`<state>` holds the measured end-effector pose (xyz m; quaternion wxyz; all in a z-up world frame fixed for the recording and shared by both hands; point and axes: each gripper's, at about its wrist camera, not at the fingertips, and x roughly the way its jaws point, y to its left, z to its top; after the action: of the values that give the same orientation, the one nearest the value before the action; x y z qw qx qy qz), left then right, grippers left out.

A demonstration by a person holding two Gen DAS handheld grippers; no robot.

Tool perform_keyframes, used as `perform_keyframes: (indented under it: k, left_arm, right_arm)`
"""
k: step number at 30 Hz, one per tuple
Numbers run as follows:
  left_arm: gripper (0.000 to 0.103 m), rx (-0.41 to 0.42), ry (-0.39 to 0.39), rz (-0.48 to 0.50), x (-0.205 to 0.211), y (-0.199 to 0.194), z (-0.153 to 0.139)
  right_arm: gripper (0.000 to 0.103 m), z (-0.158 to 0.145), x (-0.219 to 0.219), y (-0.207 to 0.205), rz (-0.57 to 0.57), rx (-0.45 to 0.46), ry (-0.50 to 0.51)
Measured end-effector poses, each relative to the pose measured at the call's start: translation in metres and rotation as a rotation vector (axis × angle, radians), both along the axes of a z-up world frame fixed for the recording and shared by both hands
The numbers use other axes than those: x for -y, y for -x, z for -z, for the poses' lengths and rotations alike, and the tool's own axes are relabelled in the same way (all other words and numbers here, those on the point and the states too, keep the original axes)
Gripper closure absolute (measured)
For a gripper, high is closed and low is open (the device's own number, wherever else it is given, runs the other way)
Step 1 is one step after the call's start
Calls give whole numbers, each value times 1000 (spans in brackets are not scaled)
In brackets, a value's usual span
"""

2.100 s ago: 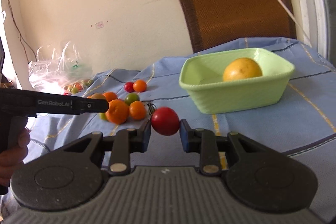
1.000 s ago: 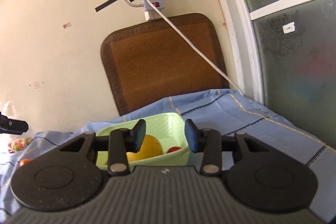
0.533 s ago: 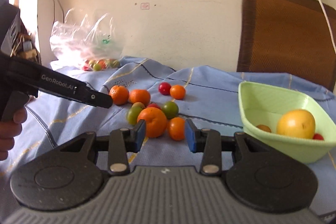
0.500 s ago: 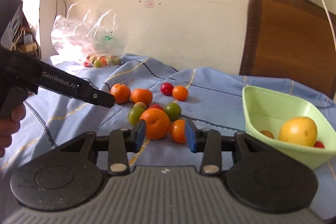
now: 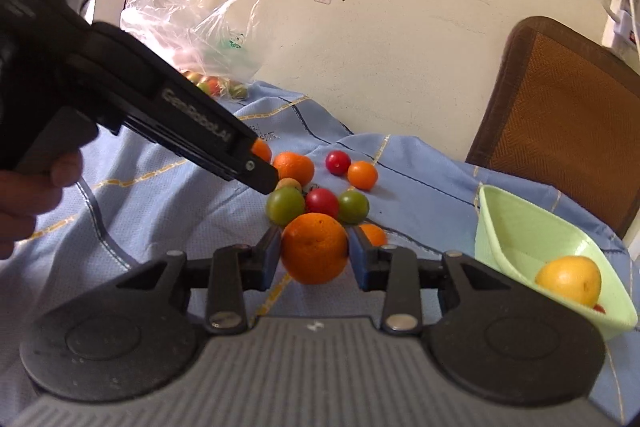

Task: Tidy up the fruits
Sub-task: 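Grasp a mandarin with the right gripper while the left grasps a green tomato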

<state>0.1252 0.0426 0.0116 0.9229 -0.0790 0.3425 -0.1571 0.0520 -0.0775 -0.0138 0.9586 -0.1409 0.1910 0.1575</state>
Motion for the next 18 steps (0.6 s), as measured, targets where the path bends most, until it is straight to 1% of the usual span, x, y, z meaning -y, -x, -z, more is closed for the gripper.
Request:
perform_keyframes:
  k: [3, 5, 6, 7, 10, 12, 16, 18]
  left_arm:
    - [65, -16, -35, 4, 12, -6, 7]
    - [69, -16, -52, 5, 18, -6, 9]
    - [75, -9, -69, 1, 20, -5, 10]
    - [75, -6, -74, -1, 21, -5, 10]
    - [76, -7, -78, -8, 21, -2, 8]
    - [76, -9, -75, -2, 22, 4, 7]
    - [76, 5, -58, 34, 31, 19, 0]
    - [76, 17, -49, 61, 39, 23, -7]
  right_arm:
    - [63, 0, 17, 6, 32, -40, -80]
    - [63, 2, 26, 6, 47, -70, -127]
    - [63, 4, 27, 4, 49, -77, -138]
    - [63, 5, 29, 3, 46, -79, -151]
    - [61, 6, 26, 0, 43, -83, -158]
    - [59, 9, 24, -5, 51, -108, -152]
    - [62, 10, 38, -9, 54, -139, -230]
    - [62, 9, 43, -3, 73, -119, -251]
